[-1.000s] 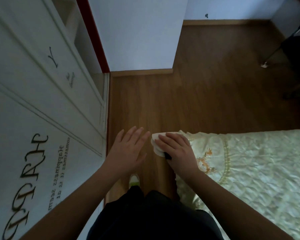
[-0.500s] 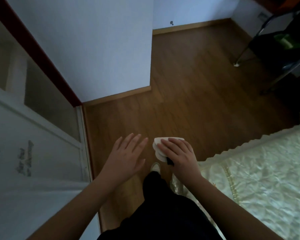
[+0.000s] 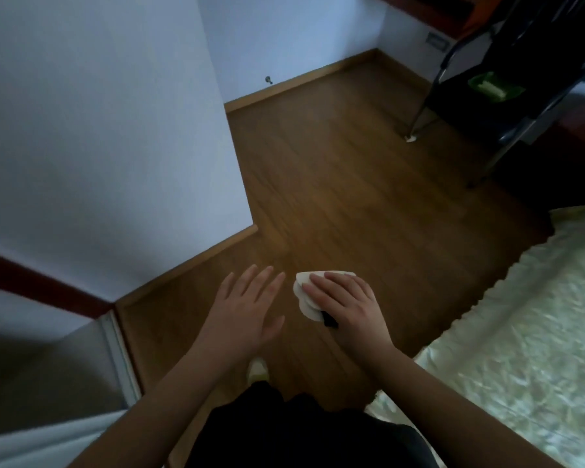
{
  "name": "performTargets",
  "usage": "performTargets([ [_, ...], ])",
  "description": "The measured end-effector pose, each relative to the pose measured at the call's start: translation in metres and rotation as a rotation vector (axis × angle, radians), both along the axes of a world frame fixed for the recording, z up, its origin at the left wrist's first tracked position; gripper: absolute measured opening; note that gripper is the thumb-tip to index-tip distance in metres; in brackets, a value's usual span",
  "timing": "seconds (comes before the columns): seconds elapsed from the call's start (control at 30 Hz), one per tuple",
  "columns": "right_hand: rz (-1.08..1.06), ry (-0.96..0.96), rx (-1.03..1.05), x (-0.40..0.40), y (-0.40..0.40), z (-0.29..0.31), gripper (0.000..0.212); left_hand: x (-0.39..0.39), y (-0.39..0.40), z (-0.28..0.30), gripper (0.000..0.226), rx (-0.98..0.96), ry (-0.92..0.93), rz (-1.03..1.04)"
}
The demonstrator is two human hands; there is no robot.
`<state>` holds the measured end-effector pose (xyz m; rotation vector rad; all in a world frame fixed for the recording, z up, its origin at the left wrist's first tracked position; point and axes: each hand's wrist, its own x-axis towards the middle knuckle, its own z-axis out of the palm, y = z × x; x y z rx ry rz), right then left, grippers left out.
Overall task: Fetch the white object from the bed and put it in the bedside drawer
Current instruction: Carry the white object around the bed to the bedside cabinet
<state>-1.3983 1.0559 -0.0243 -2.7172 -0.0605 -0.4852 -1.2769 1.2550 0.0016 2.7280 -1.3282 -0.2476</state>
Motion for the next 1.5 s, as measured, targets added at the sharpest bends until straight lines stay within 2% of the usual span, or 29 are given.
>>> performTargets([
  [0.3, -0.324, 0.023, 0.028, 0.110, -0.054, -0.002, 0.069, 0.144, -0.091, -0.012, 0.066, 0.014, -0.005, -0.288],
  [0.53, -0.571, -0.001, 0.018, 0.128, -0.099, 0.011, 0.071, 0.198, -0.191, -0.001, 0.066, -0.027, 0.020, -0.573],
  [0.77, -0.800, -0.070, -0.018, 0.103, -0.195, -0.007, 0.066, 0.197, -0.328, 0.004, 0.073, -0.018, 0.004, -0.758],
  [0.93, -0.855, -0.104, -0.007, 0.074, -0.273, -0.024, 0.060, 0.183, -0.424, -0.003, 0.074, 0.075, 0.006, -0.834],
  [1.13, -0.911, -0.086, -0.006, 0.036, -0.375, -0.019, 0.070, 0.140, -0.541, -0.006, 0.073, 0.130, 0.010, -0.941],
  [1.3, -1.010, -0.132, -0.014, 0.018, -0.447, -0.017, 0.060, 0.112, -0.629, -0.010, 0.071, 0.063, -0.016, -1.014],
  [1.5, -1.066, -0.112, -0.026, 0.016, -0.547, -0.031, 0.053, 0.114, -0.738, -0.018, 0.071, 0.035, 0.026, -1.040],
])
